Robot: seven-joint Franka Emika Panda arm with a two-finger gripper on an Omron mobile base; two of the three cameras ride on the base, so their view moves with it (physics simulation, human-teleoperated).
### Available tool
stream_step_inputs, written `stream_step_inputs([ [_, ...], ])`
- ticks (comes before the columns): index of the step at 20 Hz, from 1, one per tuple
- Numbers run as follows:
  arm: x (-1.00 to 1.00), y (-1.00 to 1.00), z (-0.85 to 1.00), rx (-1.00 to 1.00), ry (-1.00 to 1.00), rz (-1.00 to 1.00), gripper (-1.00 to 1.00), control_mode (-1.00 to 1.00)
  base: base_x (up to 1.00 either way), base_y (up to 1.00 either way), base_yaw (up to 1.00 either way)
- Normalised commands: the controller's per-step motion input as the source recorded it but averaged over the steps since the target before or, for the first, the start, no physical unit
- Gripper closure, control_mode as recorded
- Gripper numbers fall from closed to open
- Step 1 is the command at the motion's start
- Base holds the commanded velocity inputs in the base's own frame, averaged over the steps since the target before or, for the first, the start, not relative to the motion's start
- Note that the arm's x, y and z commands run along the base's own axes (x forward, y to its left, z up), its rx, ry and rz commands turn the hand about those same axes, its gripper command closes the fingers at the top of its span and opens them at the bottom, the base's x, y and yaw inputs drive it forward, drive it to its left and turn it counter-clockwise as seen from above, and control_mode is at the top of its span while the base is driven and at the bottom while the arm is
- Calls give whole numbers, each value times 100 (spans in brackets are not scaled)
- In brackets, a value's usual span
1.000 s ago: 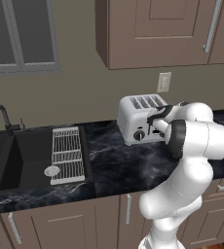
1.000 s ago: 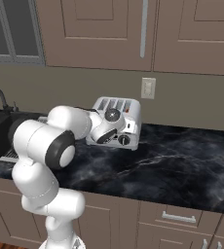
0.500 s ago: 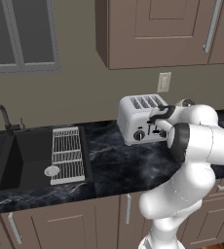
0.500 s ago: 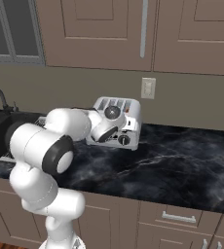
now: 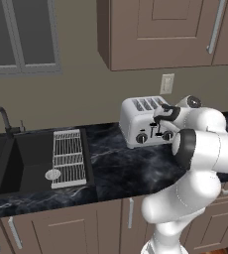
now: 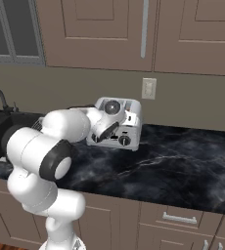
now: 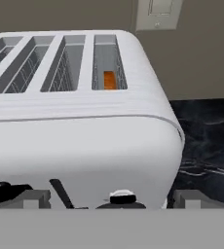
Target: Start the toaster. Once the lever pops up, take the bread to the plate on the dining counter.
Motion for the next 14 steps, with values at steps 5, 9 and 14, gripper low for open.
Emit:
stream_step_inputs([
  [5,0,0,18,0,-9,0,-100,-100,0,0,0],
  [9,0,0,8,0,-10,0,-100,-100,0,0,0],
  [14,0,0,8,0,-10,0,-100,-100,0,0,0],
])
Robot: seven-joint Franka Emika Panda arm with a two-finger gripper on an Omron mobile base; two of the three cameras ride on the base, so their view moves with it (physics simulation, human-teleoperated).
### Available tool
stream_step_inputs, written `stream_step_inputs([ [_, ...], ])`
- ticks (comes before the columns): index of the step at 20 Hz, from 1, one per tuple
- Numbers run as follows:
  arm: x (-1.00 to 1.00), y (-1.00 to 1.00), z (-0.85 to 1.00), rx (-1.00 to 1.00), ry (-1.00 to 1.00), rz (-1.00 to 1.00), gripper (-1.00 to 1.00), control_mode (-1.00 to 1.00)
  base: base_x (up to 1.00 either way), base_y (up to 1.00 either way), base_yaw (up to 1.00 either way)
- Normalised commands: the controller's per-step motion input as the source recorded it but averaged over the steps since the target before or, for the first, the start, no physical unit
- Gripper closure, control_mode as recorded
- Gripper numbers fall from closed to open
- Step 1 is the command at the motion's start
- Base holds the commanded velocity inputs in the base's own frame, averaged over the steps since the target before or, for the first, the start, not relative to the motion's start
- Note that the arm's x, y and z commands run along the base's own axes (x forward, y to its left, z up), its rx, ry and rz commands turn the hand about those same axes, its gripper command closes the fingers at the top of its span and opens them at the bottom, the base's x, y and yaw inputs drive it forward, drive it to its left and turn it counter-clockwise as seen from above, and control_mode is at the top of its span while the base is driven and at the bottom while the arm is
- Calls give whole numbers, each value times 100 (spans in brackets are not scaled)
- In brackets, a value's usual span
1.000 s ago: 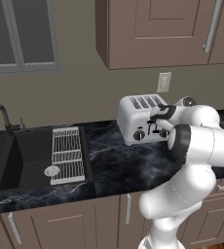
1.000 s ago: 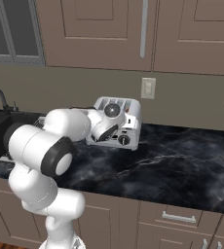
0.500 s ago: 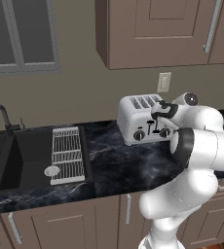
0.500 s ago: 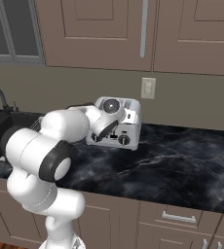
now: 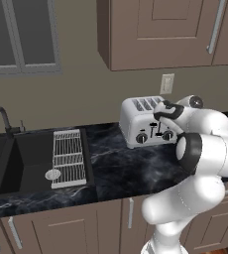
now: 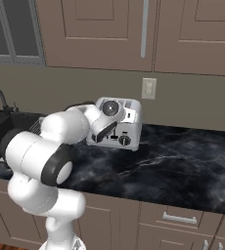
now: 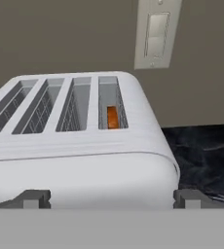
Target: Start the toaster. Once the lever pops up, take the bread to the plate on the dining counter.
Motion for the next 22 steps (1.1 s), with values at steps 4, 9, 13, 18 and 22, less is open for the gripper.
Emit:
stream_step_inputs([
  [4,8,0,16,0,-1,0,-100,-100,0,0,0],
  [9,14,-5,3,0,-2,0,-100,-100,0,0,0],
  [13,2,-5,8,0,-7,0,-100,-100,0,0,0],
  [18,0,-2,10,0,-5,0,-100,-100,0,0,0],
  [22,0,0,5,0,0,0,-100,-100,0,0,0],
])
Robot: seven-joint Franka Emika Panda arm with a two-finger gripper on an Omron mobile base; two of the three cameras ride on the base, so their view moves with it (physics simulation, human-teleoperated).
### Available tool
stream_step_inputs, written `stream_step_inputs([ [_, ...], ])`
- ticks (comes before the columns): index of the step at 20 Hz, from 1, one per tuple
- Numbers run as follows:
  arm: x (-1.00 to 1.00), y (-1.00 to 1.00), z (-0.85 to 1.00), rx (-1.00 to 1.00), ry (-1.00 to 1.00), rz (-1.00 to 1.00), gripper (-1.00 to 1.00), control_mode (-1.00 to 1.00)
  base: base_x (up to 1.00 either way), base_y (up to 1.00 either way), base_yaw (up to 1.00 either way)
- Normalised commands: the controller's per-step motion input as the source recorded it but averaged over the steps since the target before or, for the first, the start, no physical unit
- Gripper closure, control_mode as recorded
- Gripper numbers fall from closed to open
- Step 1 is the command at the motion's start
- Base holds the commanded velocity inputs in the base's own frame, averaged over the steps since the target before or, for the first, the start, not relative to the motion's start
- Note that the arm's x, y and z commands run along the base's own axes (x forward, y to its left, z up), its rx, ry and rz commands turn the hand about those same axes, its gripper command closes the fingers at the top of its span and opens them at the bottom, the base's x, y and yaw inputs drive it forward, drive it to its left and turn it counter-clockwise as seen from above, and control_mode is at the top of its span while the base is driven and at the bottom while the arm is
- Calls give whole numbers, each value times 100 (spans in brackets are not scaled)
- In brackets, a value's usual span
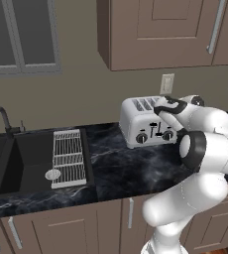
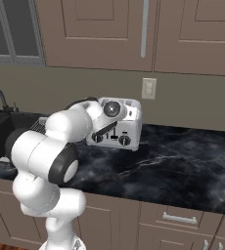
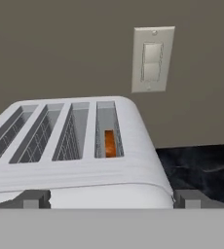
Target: Start the toaster. Once the lever pops up, take the bread to the plate on the dining counter.
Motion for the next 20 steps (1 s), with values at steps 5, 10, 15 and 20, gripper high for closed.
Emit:
stream_step_inputs([
  [5,1,0,0,0,-1,0,-100,-100,0,0,0],
  [10,0,0,10,0,0,0,-100,-100,0,0,0],
  [15,3,0,19,0,0,0,-100,-100,0,0,0],
  [20,5,0,17,0,0,0,-100,-100,0,0,0],
])
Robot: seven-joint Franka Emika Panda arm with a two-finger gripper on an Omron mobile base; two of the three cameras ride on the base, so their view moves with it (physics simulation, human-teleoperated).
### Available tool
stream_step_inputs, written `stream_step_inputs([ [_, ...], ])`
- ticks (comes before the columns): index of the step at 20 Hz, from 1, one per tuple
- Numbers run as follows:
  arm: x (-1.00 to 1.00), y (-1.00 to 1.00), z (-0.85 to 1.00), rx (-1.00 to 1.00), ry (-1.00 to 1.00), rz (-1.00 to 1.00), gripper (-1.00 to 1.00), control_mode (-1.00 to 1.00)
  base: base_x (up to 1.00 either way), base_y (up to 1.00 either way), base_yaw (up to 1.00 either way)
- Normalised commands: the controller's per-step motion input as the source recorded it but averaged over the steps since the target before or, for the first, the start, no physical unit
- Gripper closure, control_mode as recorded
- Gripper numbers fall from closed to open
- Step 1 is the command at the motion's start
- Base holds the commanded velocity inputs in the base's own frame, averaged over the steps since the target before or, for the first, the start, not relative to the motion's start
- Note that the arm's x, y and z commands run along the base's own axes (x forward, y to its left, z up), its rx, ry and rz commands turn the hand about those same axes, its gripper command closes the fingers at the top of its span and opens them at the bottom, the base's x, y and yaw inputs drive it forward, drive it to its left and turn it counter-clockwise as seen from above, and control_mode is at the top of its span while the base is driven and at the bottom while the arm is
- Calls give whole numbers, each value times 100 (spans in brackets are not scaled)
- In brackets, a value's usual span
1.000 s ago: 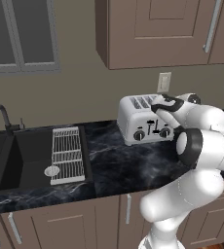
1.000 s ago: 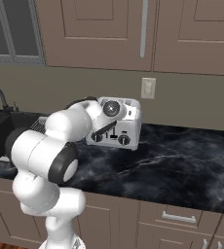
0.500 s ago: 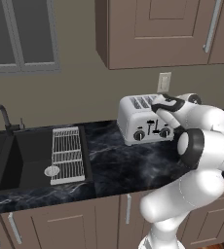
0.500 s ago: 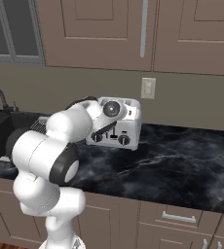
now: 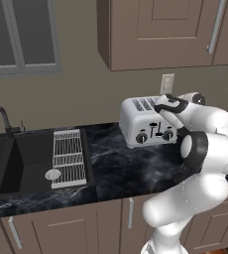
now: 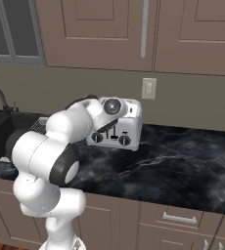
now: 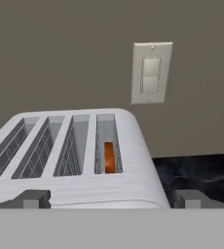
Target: Start the toaster. Once the lever pops up, take the bread to the plate on the dining counter.
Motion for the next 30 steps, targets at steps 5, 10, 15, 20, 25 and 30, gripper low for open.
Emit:
stream_step_inputs([
  [5,8,0,3,0,0,0,-100,-100,0,0,0],
  [10,17,0,0,-1,-2,0,-100,-100,0,0,0],
  [15,20,0,0,0,-1,0,-100,-100,0,0,0],
  [20,15,0,0,0,0,0,-100,-100,0,0,0],
  [25,5,0,0,0,0,0,-100,-100,0,0,0],
  [30,2,0,0,0,0,0,-100,-100,0,0,0],
])
